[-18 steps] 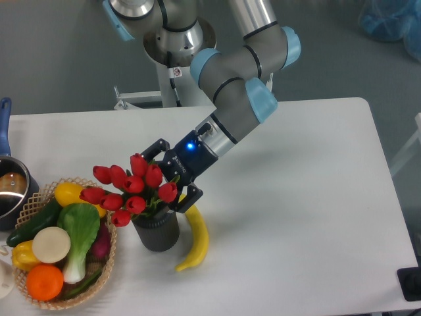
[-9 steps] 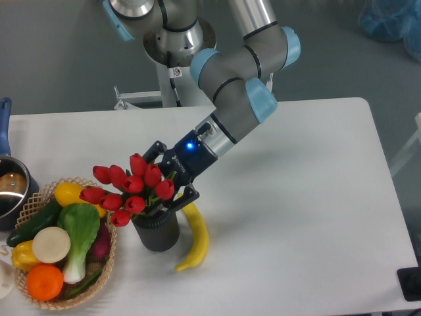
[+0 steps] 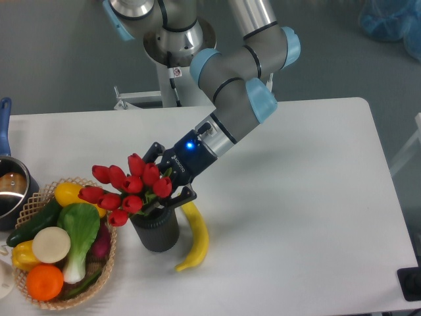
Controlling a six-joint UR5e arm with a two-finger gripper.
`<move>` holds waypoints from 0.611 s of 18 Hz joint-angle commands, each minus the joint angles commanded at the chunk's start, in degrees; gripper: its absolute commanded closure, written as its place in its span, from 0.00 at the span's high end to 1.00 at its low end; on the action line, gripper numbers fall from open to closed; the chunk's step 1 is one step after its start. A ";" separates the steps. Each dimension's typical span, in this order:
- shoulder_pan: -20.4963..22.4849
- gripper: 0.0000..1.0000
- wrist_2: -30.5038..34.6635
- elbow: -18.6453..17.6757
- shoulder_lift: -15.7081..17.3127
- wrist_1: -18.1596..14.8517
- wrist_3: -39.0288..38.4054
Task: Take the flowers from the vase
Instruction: 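Close the gripper on the bunch of tulip stems, then lift the tulips straight up out of the black vase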
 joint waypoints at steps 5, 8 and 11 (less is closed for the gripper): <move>0.09 0.47 -0.35 -0.09 0.09 0.00 0.00; 0.35 0.47 -1.40 0.00 0.17 0.00 -0.09; 0.61 0.47 -2.37 0.17 0.26 0.00 -1.49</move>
